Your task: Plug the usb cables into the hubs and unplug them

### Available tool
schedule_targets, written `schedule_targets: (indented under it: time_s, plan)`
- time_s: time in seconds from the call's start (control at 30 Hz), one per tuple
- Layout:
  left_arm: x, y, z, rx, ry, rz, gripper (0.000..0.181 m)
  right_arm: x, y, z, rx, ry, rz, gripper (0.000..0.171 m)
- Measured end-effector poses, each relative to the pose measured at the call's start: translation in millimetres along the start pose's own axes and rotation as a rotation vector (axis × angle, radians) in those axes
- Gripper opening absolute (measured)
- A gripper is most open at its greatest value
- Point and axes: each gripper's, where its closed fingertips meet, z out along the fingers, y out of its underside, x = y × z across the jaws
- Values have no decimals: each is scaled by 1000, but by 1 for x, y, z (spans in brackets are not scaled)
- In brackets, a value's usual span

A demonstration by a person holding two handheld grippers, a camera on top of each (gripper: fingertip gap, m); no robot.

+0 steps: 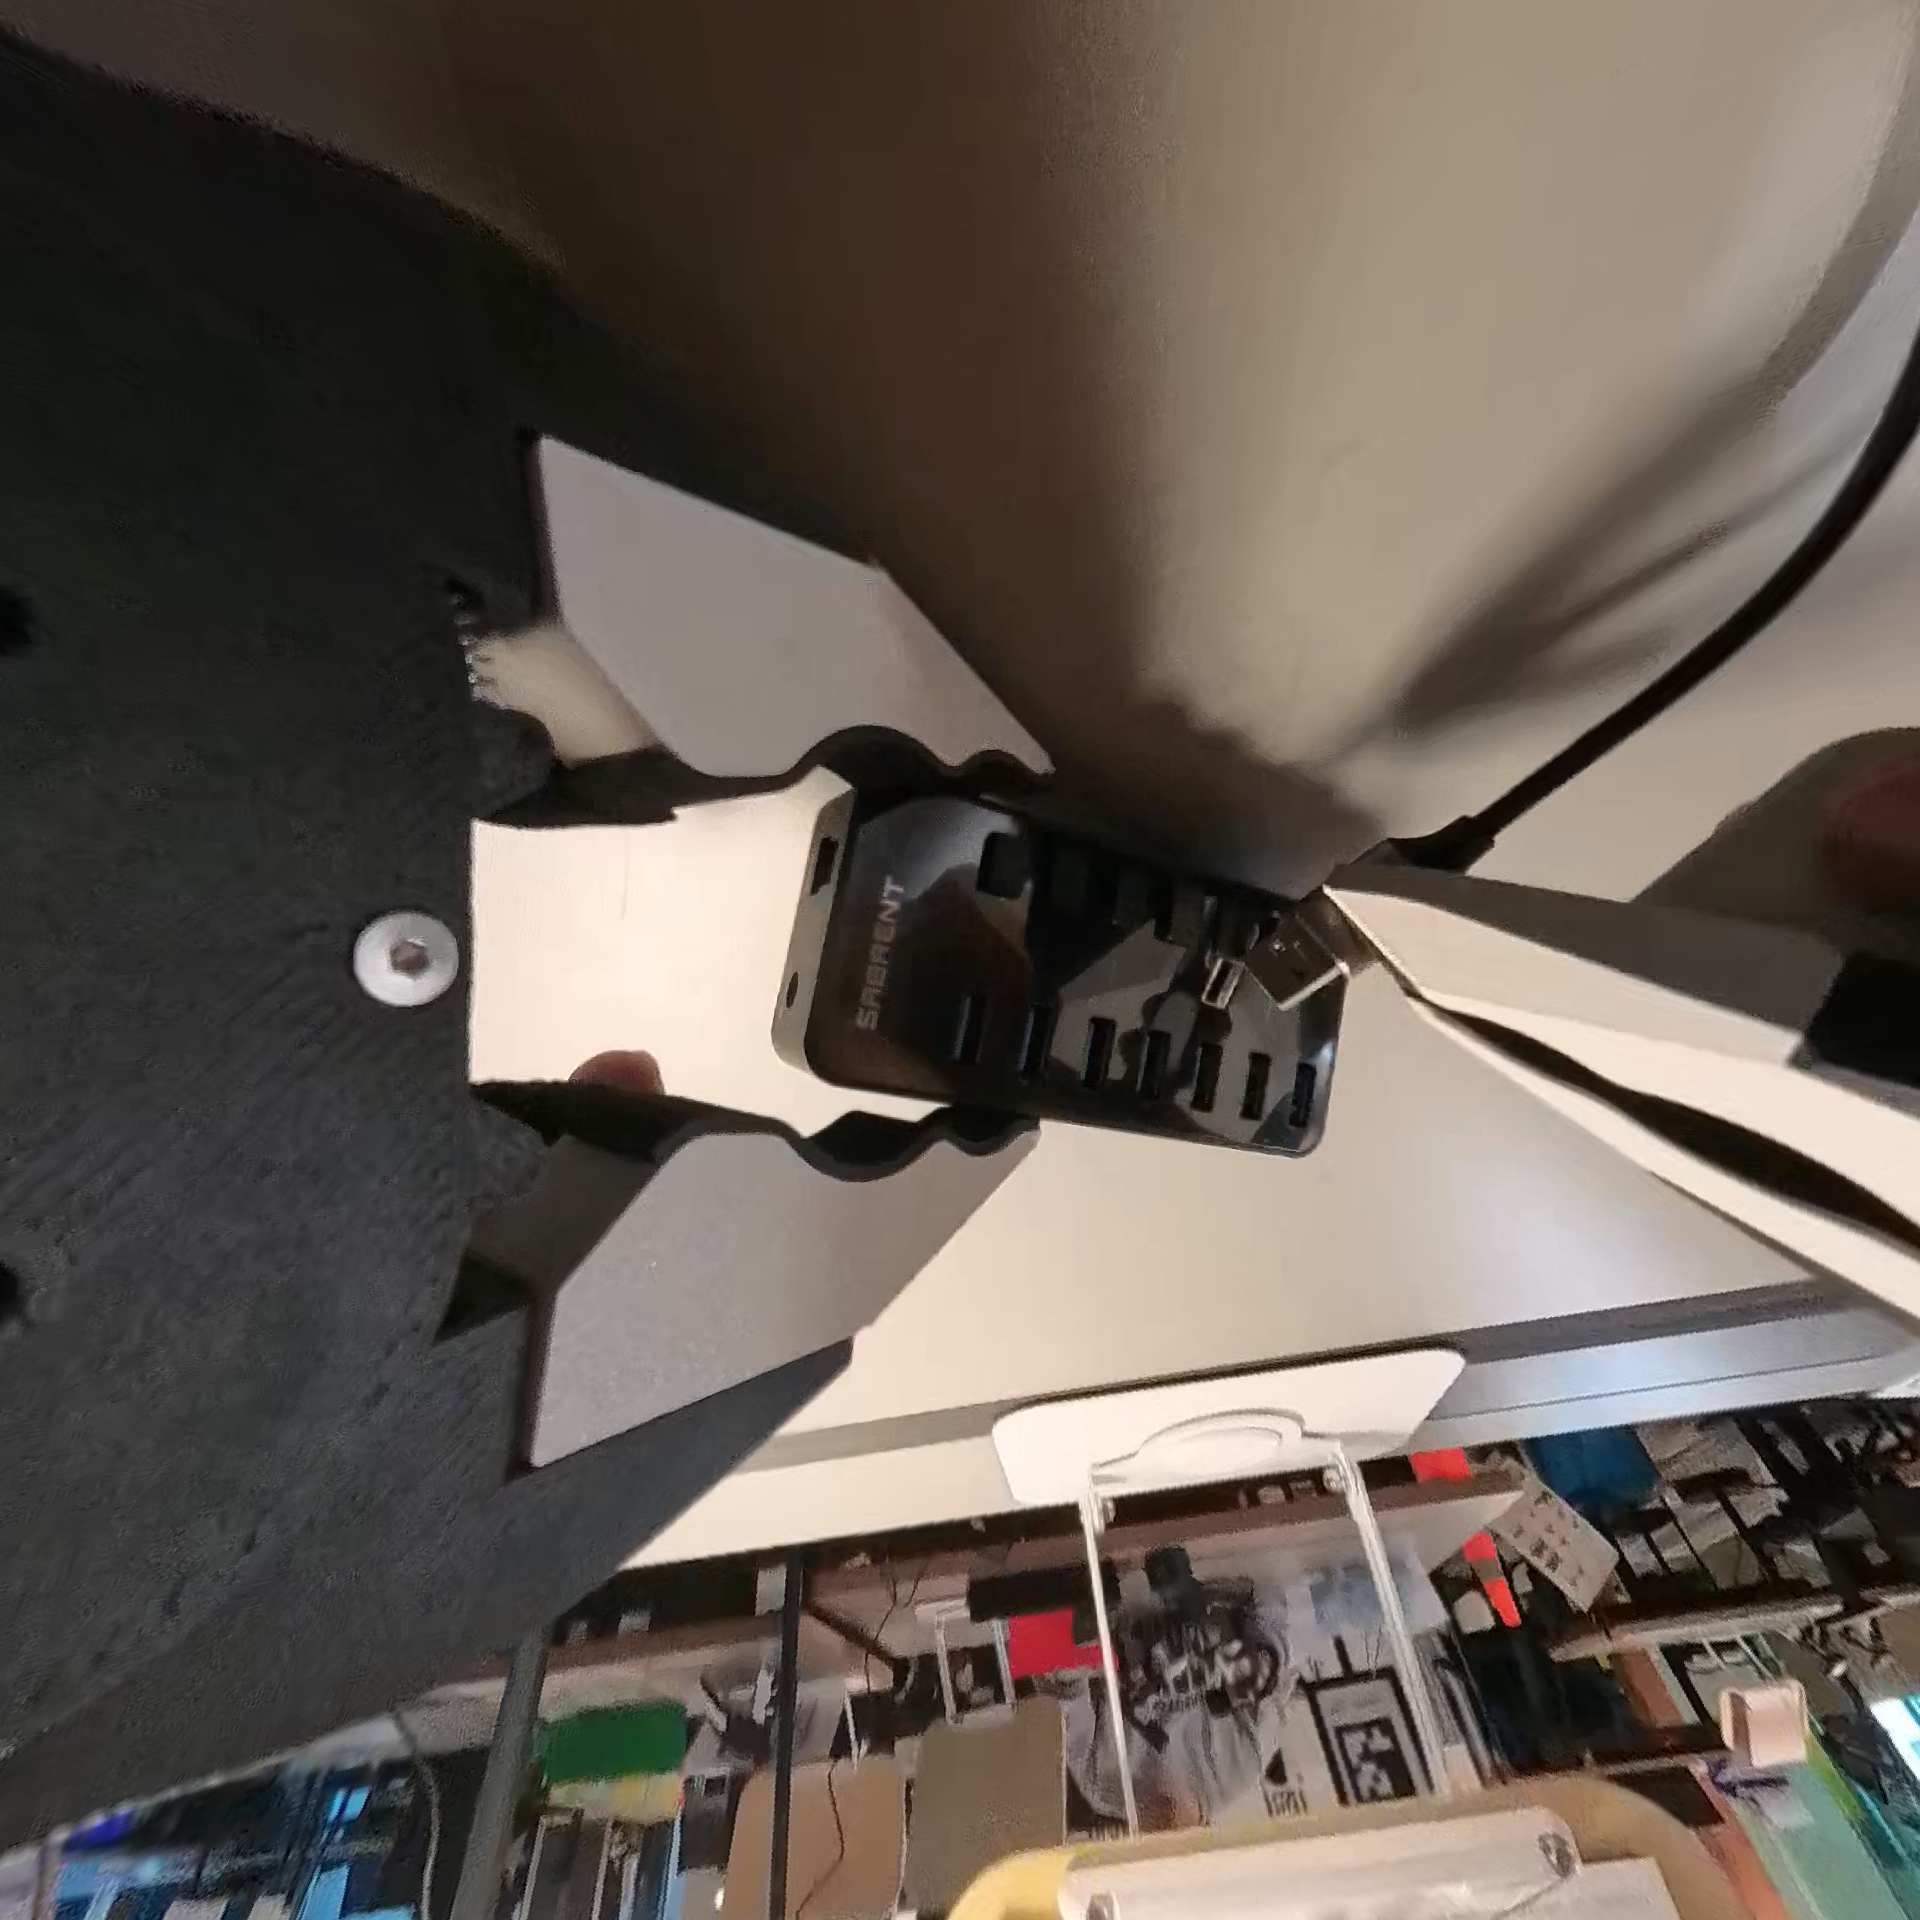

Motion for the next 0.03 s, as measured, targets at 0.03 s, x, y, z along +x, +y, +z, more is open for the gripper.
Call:
schedule_targets:
  time_s: [0.03]
  plan:
    - [0, 0, 1, 1, 4, -1, 13, -1, 0, 0, 6, -6, 7, 61]
